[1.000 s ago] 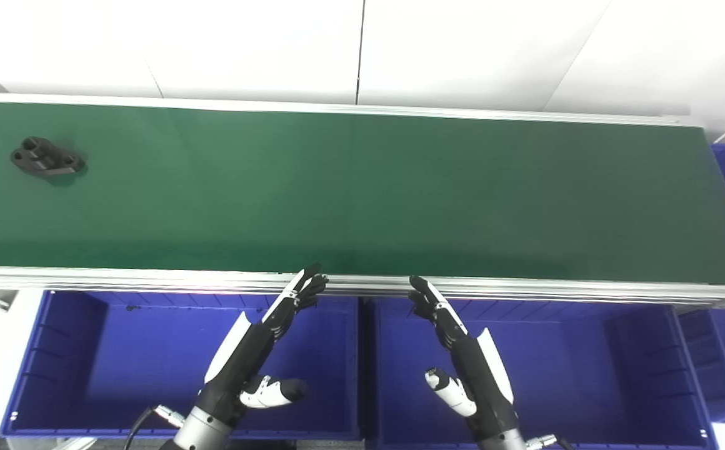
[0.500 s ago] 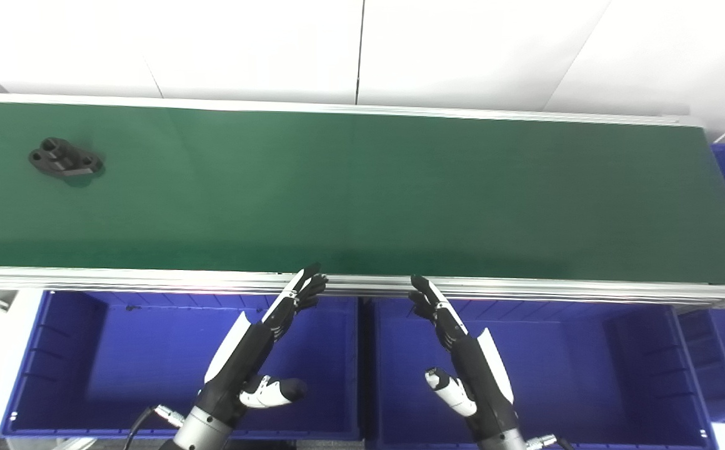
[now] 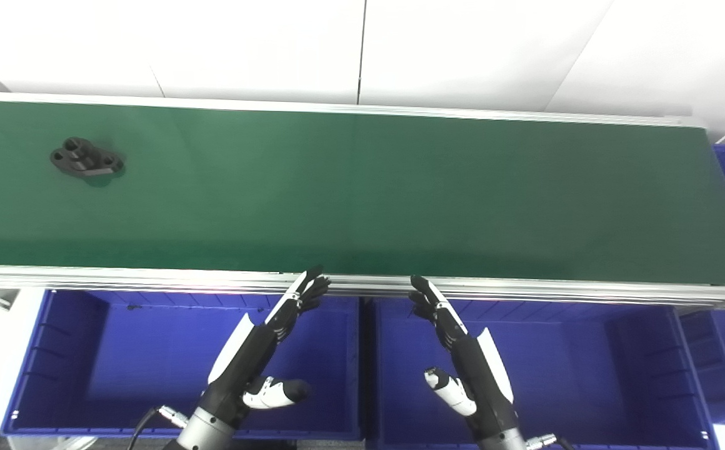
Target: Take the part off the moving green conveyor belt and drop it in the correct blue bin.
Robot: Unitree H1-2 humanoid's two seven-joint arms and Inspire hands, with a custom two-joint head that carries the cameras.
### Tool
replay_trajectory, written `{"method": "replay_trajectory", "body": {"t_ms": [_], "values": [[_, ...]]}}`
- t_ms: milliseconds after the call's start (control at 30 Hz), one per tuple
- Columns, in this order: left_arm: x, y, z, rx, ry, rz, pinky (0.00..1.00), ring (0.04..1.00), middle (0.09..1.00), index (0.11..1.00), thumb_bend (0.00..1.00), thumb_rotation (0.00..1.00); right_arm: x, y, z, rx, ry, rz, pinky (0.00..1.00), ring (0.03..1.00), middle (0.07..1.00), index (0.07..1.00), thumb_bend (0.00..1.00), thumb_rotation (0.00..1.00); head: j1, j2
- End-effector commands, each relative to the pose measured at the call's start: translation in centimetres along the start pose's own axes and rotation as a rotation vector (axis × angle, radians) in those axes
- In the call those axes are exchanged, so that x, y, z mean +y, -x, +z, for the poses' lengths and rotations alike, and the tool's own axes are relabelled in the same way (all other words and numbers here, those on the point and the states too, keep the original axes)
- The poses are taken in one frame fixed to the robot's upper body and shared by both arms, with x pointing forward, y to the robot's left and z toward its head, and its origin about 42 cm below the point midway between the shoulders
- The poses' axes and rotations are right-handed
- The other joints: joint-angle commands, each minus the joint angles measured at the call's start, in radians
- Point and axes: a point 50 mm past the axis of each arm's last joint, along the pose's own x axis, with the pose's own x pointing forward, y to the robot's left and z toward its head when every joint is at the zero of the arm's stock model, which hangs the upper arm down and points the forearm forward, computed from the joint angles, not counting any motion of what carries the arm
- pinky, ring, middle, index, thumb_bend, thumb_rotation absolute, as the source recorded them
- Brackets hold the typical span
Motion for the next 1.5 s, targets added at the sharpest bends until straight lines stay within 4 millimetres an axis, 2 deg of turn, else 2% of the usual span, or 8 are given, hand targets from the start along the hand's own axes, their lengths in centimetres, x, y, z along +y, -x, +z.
{"method": "replay_trajectory", "body": {"t_ms": [0,167,467,700,1000,1233,1333,1467], "values": [[-0.1,-0.3,0.3,-0.047,0.009,0.004,0.94,0.941,0.946,0.982,0.81,0.82,-0.4,0.2,0.2,-0.056,-0.003,-0.008,0.87,0.915,0.941,0.931,0.83,0.94,0.005,-0.005],[-0.9,-0.5,-0.3,-0.025,-0.018,-0.005,0.89,0.936,0.945,0.964,0.83,0.82,-1.1,0.6,-1.0,-0.017,-0.022,-0.005,0.88,0.922,0.952,0.934,0.84,0.93,0.056,-0.069],[-1.6,-0.9,-0.5,-0.022,-0.019,-0.007,0.85,0.92,0.931,0.933,0.84,0.8,-1.9,0.7,-1.6,-0.006,0.022,0.002,0.86,0.919,0.954,0.933,0.86,0.94,0.12,-0.118],[-1.8,-0.9,-1.0,-0.008,-0.019,-0.014,0.82,0.905,0.924,0.923,0.85,0.81,-2.1,0.6,-0.7,-0.046,0.026,0.024,0.89,0.934,0.963,0.945,0.83,0.85,0.135,-0.154],[-2.4,-1.2,-1.2,-0.007,-0.019,-0.018,0.81,0.896,0.919,0.908,0.83,0.82,-2.7,0.6,2.5,-0.163,0.076,0.041,0.85,0.928,0.959,0.955,0.8,0.73,0.149,-0.154],[-2.8,-1.5,-1.1,-0.015,-0.038,-0.024,0.81,0.894,0.916,0.904,0.81,0.82,-3.2,-1.1,5.3,-0.273,0.178,-0.038,0.76,0.917,0.963,0.959,0.79,0.57,0.165,-0.143],[-2.8,-1.7,-1.2,-0.014,-0.028,-0.037,0.82,0.907,0.929,0.914,0.82,0.81,-3.6,-2.4,6.9,-0.299,0.202,-0.072,0.86,0.948,0.974,0.961,0.78,0.5,0.159,-0.14],[-3.0,-1.9,-1.2,-0.017,-0.008,-0.033,0.83,0.912,0.933,0.917,0.82,0.8,-4.4,-4.5,8.4,-0.323,0.245,-0.103,0.86,0.938,0.964,0.953,0.79,0.47,0.153,-0.139]]}}
